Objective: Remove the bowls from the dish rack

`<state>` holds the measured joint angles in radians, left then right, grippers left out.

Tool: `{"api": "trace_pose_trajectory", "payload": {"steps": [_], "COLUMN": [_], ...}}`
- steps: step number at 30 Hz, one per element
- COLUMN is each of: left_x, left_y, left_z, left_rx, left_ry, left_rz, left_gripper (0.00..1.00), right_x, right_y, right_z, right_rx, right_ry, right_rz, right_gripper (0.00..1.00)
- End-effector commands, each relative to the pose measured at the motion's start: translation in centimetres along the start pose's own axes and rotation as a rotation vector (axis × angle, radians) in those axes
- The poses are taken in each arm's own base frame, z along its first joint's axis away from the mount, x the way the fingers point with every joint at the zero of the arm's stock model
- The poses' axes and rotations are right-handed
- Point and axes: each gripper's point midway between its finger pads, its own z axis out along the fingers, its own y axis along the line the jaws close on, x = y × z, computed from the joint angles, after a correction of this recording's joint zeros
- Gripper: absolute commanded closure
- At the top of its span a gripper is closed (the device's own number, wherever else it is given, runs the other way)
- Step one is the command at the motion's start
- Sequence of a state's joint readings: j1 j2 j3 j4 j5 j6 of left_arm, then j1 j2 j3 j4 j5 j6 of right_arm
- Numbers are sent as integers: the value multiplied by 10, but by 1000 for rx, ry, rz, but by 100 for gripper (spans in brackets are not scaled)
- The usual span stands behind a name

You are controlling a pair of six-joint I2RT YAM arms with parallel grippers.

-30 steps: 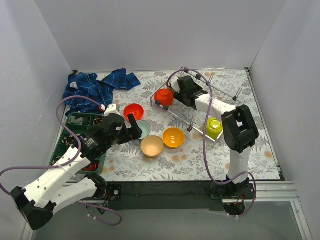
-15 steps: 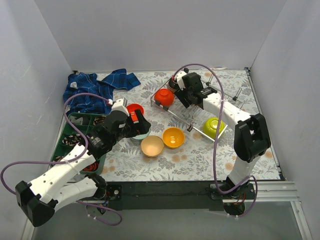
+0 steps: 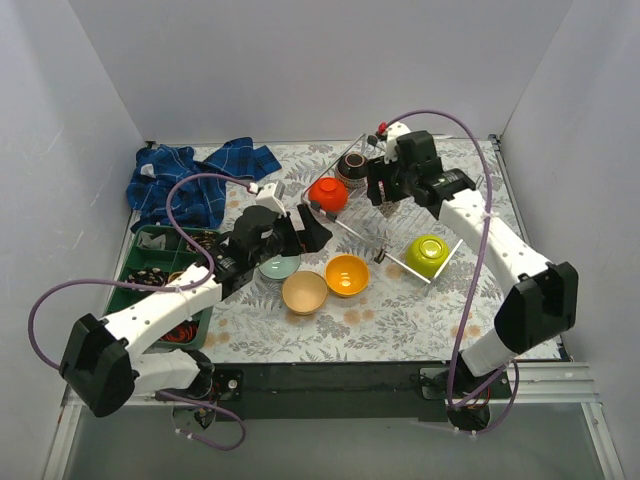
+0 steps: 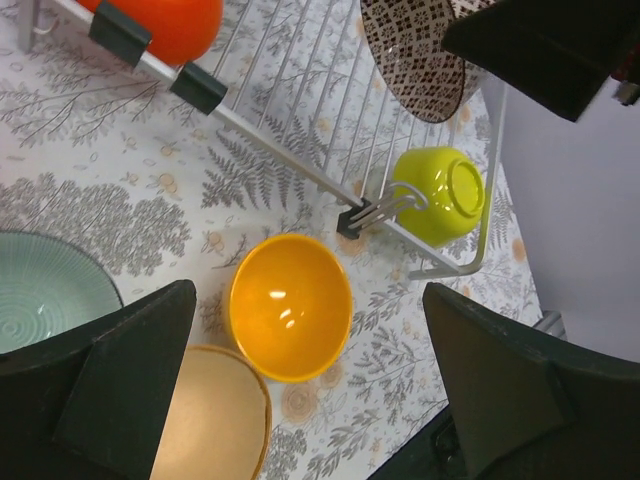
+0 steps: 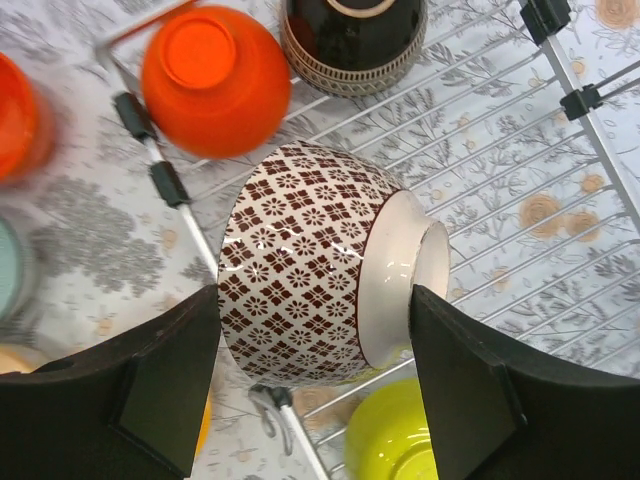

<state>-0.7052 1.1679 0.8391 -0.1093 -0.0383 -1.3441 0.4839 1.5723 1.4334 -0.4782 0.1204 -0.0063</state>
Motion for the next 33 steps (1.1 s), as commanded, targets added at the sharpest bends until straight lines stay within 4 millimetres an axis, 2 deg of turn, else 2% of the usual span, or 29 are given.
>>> {"api": "trace_pose_trajectory", "payload": {"steps": [1, 2, 7, 13, 15, 27, 31, 33], "left_x": [-16, -18, -28, -31, -32, -21, -21, -22], "left_y": [-20, -14, -16, -29, -32, -42, -46, -49], "left_z": [13, 18, 31, 41, 43, 57, 57, 56], "left_rx": [168, 168, 261, 382, 408, 502, 522, 542], "left_ry": [-56, -55, -75, -72, -73, -14, -1, -5], "left_rz": [-48, -63, -80, -47, -26, -48, -114, -138], "left_gripper": [2, 2, 4, 10, 11, 34, 38, 44], "right_x": [-51, -53, -58, -67, -63, -60, -56, -55], "right_y": [16, 24, 37, 63, 71, 91, 95, 97], "right_z": [-49, -55, -80, -108, -115, -136, -133, -134], "right_rx": [-188, -241, -361, -551, -610, -779, -806, -828], "right_ry": [-182, -190, -226, -269, -259, -276, -271, -270], "right_rz": [185, 208, 283, 361, 395, 473, 492, 502], "right_gripper": [97, 97, 97, 97, 97, 97, 97, 97]}}
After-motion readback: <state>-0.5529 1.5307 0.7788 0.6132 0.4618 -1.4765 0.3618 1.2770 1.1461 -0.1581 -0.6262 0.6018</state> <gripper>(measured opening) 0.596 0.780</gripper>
